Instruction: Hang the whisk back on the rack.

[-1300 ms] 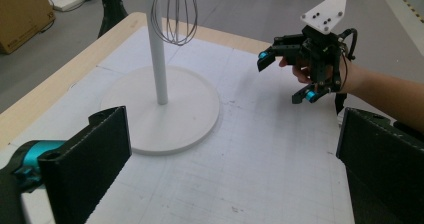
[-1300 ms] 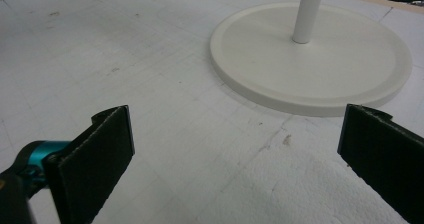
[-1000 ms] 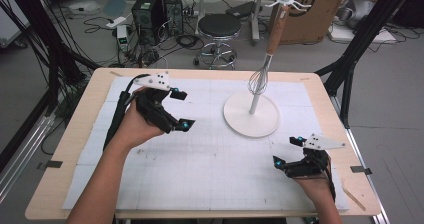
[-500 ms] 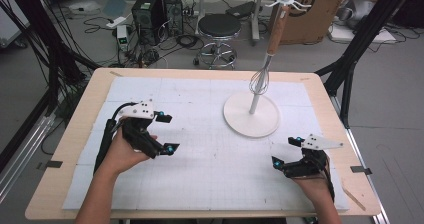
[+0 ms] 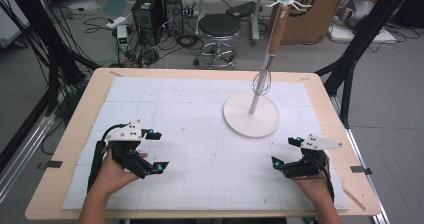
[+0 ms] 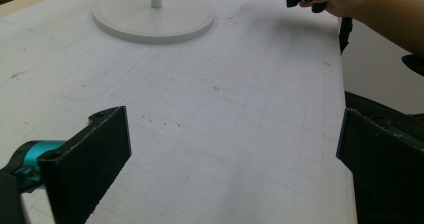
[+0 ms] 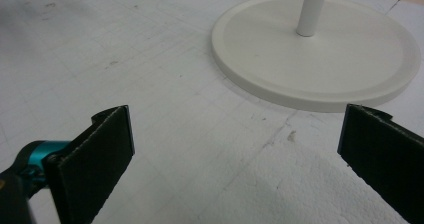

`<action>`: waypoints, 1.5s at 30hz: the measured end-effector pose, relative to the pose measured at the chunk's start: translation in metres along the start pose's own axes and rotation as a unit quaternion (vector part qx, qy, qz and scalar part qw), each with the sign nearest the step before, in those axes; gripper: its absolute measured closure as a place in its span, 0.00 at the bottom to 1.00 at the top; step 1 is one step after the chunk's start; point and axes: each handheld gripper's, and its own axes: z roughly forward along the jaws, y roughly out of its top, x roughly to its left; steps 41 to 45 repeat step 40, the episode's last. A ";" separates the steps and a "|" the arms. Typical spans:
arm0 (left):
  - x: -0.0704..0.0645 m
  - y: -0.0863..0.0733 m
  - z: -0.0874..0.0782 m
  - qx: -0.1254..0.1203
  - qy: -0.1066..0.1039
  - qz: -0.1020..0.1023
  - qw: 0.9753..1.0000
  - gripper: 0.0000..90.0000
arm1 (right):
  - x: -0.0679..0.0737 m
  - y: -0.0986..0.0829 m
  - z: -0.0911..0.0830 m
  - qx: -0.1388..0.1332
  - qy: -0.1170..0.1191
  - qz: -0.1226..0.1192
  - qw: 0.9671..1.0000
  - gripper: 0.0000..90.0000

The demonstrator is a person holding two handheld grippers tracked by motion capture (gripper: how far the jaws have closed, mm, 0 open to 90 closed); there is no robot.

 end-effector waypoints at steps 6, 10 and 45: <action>-0.003 0.000 0.001 -0.002 -0.005 0.004 1.000 0.02 | 0.000 0.002 0.001 -0.002 0.000 0.001 1.000 0.00; -0.002 -0.002 0.001 -0.005 -0.007 -0.001 1.000 0.02 | 0.000 0.002 0.002 -0.002 0.001 0.000 1.000 0.00; 0.005 -0.012 0.002 -0.001 -0.003 -0.010 1.000 0.02 | 0.000 0.003 0.001 -0.002 0.002 -0.003 1.000 0.00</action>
